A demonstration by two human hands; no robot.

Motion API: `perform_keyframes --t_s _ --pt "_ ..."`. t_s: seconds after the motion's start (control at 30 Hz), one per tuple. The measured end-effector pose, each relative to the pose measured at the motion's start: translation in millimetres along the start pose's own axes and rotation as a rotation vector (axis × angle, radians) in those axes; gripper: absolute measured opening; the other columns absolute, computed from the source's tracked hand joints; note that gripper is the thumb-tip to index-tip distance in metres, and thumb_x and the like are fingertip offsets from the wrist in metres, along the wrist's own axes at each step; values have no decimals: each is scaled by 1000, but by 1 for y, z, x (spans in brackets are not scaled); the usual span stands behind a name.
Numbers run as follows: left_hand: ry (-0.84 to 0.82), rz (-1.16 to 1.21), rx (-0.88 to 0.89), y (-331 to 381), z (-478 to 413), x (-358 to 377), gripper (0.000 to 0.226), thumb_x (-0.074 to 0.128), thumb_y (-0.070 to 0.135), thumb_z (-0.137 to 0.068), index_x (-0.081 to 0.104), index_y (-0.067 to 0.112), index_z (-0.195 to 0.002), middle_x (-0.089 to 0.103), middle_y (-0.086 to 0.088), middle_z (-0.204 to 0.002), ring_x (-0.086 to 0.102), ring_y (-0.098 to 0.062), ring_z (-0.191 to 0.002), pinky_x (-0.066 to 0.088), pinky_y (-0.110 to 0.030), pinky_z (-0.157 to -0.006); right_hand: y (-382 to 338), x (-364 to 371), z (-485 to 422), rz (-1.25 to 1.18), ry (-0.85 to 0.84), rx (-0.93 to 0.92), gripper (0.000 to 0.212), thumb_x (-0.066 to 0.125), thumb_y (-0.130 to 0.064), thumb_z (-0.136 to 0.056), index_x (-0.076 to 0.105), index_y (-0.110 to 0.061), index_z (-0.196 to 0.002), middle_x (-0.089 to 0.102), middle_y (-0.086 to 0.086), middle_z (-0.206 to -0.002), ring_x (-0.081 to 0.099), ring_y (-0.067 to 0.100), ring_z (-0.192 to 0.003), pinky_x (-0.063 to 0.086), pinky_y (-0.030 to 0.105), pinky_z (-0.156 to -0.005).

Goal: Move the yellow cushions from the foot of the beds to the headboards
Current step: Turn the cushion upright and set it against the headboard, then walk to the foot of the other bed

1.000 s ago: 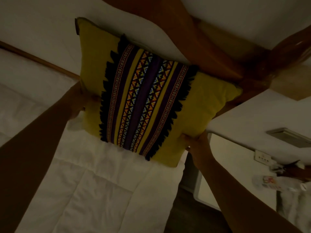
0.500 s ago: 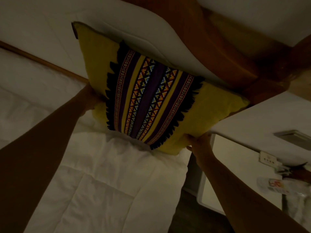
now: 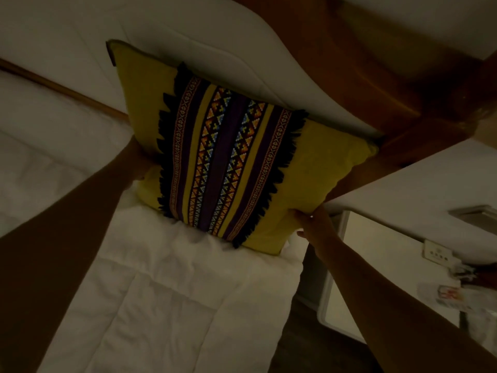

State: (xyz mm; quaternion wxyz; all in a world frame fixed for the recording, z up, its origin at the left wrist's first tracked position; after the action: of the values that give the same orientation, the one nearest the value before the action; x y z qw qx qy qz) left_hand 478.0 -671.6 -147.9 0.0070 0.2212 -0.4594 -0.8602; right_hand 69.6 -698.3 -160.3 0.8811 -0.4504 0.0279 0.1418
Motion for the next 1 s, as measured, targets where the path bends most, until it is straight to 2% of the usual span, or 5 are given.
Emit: perform_keyframes --t_s 0.23,0.5,0.7,0.83,1.0 --pt "250 -109 16 -8 25 3 71 67 51 -77 41 30 -139 61 -2 -133 60 -29 -116 50 -53 -97 8 -4 3 185 16 -1 81 66 -26 -93 17 -20 -157 35 9 -158 40 35 -140 41 56 -109" --pt "170 -54 -128 -54 109 12 69 66 -4 -85 40 15 -146 48 -21 -143 56 -34 -116 50 -44 -94 13 11 53 392 -113 386 36 56 -27 -100 51 -9 -131 59 15 -131 59 31 -118 51 47 -92" --pt "222 -8 -241 -83 235 39 59 71 7 -85 49 12 -139 57 -19 -130 59 -28 -95 45 -31 -76 10 52 114 686 -410 143 33 60 -21 -97 56 -5 -125 63 13 -106 58 23 -92 45 33 -71" --pt "332 101 -345 -114 334 68 53 73 10 -84 52 11 -133 60 -17 -125 64 -31 -97 51 -37 -86 33 73 161 1055 -621 -108 40 64 -28 -93 55 -7 -126 61 10 -111 58 24 -100 44 30 -83" --pt "408 27 -494 -151 463 123 51 70 26 -86 52 20 -134 62 -4 -127 59 -14 -93 44 -21 -82 68 71 218 1326 -864 -439 46 62 -37 -93 51 -11 -128 63 10 -122 60 25 -114 44 27 -92"
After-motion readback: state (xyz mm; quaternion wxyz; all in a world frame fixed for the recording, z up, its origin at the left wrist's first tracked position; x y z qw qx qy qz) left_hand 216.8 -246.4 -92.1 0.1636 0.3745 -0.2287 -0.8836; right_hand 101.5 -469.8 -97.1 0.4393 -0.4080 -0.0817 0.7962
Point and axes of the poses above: each hand's wrist, its own z-axis away from the middle knuckle, its own x-axis out of the palm, y = z × x, the point moved 2 cm from there along -z, towards the middle knuckle
